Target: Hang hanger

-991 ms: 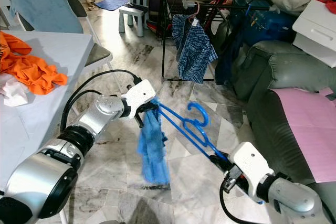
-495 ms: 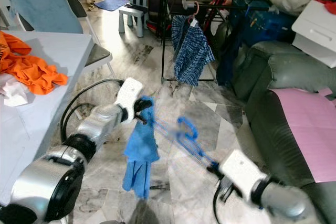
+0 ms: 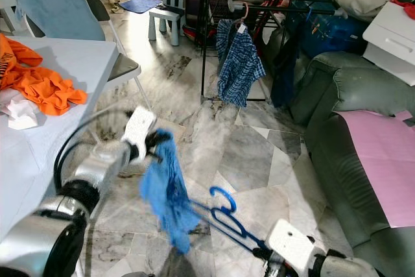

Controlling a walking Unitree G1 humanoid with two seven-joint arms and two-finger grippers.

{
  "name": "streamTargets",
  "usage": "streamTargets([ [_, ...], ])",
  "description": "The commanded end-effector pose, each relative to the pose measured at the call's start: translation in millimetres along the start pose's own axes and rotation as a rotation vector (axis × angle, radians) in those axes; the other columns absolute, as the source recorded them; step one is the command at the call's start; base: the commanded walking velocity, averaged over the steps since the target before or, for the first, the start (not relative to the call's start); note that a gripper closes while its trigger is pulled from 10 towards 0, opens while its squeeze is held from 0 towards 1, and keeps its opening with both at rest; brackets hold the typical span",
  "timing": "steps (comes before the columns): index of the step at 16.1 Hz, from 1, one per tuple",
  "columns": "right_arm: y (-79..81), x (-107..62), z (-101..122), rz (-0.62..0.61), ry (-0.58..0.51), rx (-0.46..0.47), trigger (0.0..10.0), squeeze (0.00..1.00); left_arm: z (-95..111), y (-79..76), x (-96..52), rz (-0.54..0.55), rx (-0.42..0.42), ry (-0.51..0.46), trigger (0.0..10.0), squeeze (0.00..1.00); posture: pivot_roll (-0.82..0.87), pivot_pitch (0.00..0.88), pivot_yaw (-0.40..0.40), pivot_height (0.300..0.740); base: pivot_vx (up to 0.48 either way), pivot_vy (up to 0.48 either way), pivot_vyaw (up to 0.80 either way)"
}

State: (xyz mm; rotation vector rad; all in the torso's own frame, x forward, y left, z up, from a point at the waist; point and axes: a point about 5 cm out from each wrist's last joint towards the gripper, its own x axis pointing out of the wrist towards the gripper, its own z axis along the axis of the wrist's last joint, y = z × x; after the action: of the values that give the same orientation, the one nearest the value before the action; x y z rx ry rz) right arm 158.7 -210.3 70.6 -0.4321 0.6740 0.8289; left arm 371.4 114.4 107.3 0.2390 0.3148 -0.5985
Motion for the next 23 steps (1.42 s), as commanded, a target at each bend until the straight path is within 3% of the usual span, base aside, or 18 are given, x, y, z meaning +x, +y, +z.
streamTargets([
  [1, -13.2, -2.6, 7.1, -0.083, -0.042, -0.024, 10.0, 0.00, 25.3, -1.3, 3.6, -0.025, 0.090, -0.066, 10.0, 0.00, 0.04, 0.000, -0.074, 0.740, 0.000, 0.000, 0.00],
  [3, -40.7, -7.2, 36.2, -0.310, -0.218, -0.064, 10.0, 0.00, 30.8, -3.4, 5.4, -0.041, 0.090, -0.073, 10.0, 0.00, 0.04, 0.000, -0.060, 0.740, 0.000, 0.000, 0.00],
  [6, -53.2, -14.4, 54.9, -0.453, -0.345, -0.052, 10.0, 0.00, 20.5, -9.4, 5.8, -0.045, -0.002, -0.086, 10.0, 0.00, 0.03, 0.000, -0.046, 0.740, 0.000, 0.000, 0.00],
  [7, -50.5, -13.6, 54.3, -0.443, -0.347, -0.048, 10.0, 0.00, 15.1, -13.8, 5.8, -0.059, -0.048, -0.095, 10.0, 0.00, 0.03, 0.000, -0.044, 0.740, 0.000, 0.000, 0.00],
  [10, -37.0, -10.0, 45.0, -0.364, -0.327, -0.019, 10.0, 0.00, 1.5, -24.8, 5.0, -0.096, -0.030, -0.072, 10.0, 0.00, 0.03, 0.000, -0.047, 0.740, 0.000, 0.000, 0.00],
  [13, -19.9, -13.3, 35.5, -0.219, -0.295, 0.040, 10.0, 0.00, 5.6, -25.0, 5.4, -0.094, -0.011, -0.076, 10.0, 0.00, 0.04, 0.000, -0.054, 0.740, 0.000, 0.000, 0.00],
  [16, -11.2, -17.0, 29.3, -0.150, -0.255, 0.053, 10.0, 0.00, 10.3, -24.6, 6.5, -0.092, 0.006, -0.084, 10.0, 0.00, 0.03, 0.000, -0.050, 0.740, 0.000, 0.000, 0.00],
  [23, -12.8, -23.2, 24.2, -0.156, -0.229, 0.074, 10.0, 0.00, 21.0, -25.6, 8.2, -0.107, 0.027, -0.106, 10.0, 0.00, 0.02, 0.000, -0.052, 0.740, 0.000, 0.000, 0.00],
])
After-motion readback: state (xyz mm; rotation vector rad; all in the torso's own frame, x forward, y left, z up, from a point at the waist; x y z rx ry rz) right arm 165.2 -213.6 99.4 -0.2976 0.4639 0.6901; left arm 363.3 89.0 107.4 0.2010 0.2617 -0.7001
